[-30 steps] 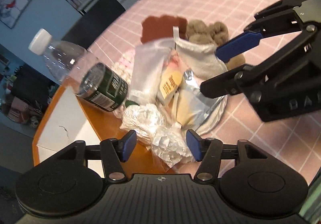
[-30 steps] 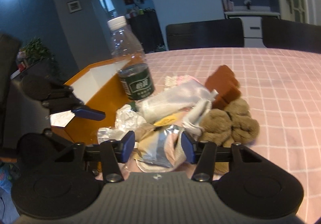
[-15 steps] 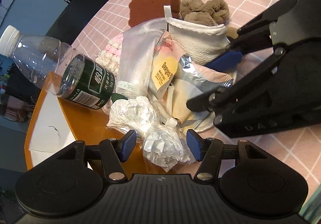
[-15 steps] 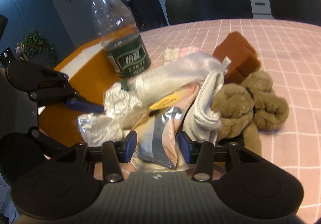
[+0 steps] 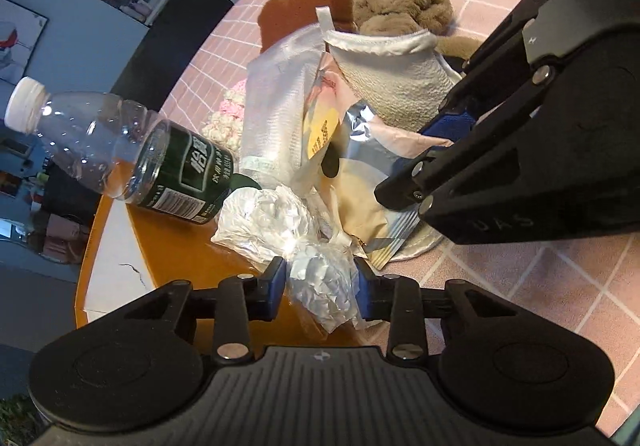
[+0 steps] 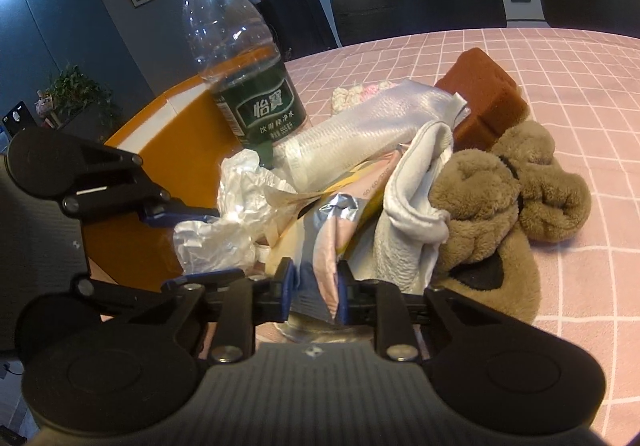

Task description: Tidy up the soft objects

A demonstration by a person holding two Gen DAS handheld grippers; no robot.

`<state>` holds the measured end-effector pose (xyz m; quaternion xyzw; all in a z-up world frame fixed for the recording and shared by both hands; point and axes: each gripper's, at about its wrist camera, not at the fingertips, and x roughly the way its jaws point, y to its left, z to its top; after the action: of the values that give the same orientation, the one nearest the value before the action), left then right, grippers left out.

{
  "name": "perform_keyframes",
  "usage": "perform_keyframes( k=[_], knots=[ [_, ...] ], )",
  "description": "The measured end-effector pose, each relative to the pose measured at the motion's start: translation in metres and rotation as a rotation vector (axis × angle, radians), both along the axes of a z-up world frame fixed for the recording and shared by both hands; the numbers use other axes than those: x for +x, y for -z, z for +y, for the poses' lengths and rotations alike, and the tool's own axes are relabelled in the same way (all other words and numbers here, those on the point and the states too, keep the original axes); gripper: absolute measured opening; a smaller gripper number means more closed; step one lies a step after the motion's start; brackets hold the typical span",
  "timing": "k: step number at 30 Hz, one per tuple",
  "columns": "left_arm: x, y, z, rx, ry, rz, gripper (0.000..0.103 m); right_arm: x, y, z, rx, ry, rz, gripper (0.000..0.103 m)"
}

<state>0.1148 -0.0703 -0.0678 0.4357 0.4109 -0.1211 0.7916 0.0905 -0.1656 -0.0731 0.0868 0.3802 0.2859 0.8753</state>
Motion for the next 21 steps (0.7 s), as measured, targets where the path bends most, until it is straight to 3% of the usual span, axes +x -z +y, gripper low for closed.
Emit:
perform_keyframes(
  k=[6,16,21],
  knots=[
    [-0.021,-0.021,0.008,-0.078,0.000,-0.066,0.037,-0.011,-0.013,0.001,-0.015,0.002,-0.046,0.011],
    [-0.062,-0.075,0.030,-0.307,-0.018,-0.162,0.037,-0.028,-0.045,-0.016,0.037,-0.011,-0.086,0.008],
    [-0.072,-0.095,0.041,-0.387,-0.033,-0.196,0.037,-0.044,-0.068,-0.020,0.007,-0.022,-0.136,0.005]
  ],
)
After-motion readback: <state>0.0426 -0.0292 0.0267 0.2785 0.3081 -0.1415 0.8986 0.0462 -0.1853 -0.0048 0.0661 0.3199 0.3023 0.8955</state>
